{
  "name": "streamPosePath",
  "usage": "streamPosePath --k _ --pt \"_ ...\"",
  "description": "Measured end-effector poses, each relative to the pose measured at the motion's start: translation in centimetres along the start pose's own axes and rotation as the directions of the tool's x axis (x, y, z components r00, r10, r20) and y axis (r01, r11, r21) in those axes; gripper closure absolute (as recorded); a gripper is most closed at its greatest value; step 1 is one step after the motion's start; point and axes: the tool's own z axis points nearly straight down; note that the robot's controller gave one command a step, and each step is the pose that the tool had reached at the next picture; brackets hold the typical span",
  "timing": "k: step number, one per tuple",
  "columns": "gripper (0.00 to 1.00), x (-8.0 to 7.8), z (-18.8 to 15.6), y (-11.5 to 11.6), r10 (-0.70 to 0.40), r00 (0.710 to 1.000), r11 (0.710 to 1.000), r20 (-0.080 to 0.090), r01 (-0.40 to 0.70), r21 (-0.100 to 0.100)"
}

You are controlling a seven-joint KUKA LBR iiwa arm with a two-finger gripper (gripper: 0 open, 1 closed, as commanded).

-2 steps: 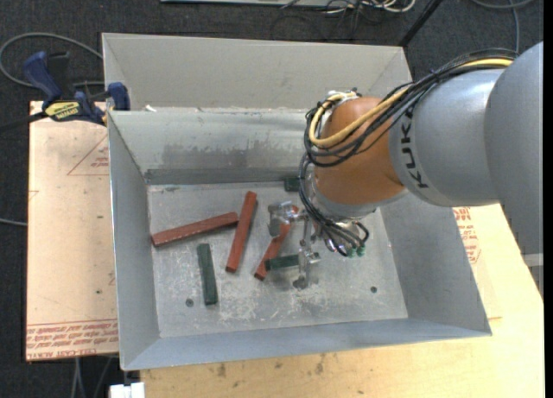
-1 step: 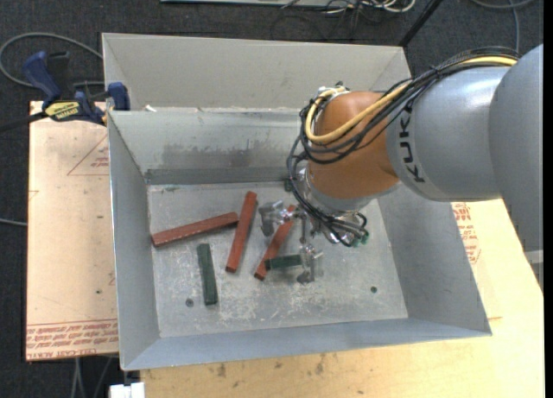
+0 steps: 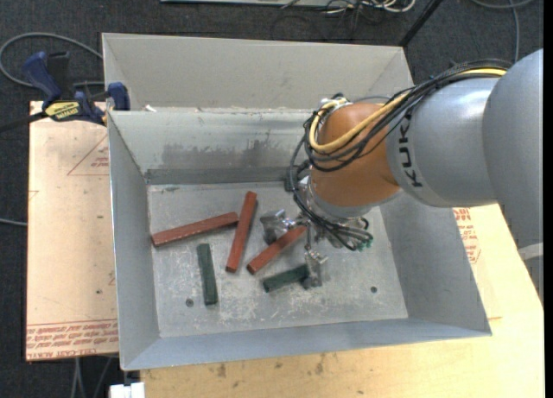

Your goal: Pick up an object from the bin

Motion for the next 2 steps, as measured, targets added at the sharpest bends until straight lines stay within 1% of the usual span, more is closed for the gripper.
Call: streamPosePath --k 1,2 --pt "0.00 -0.06 -0.03 0.01 0.002 1.000 1.000 0.001 -0.002 0.000" --pt "1.00 -0.09 -0.07 0.00 0.001 1.000 1.000 0.002 -0.001 0.001"
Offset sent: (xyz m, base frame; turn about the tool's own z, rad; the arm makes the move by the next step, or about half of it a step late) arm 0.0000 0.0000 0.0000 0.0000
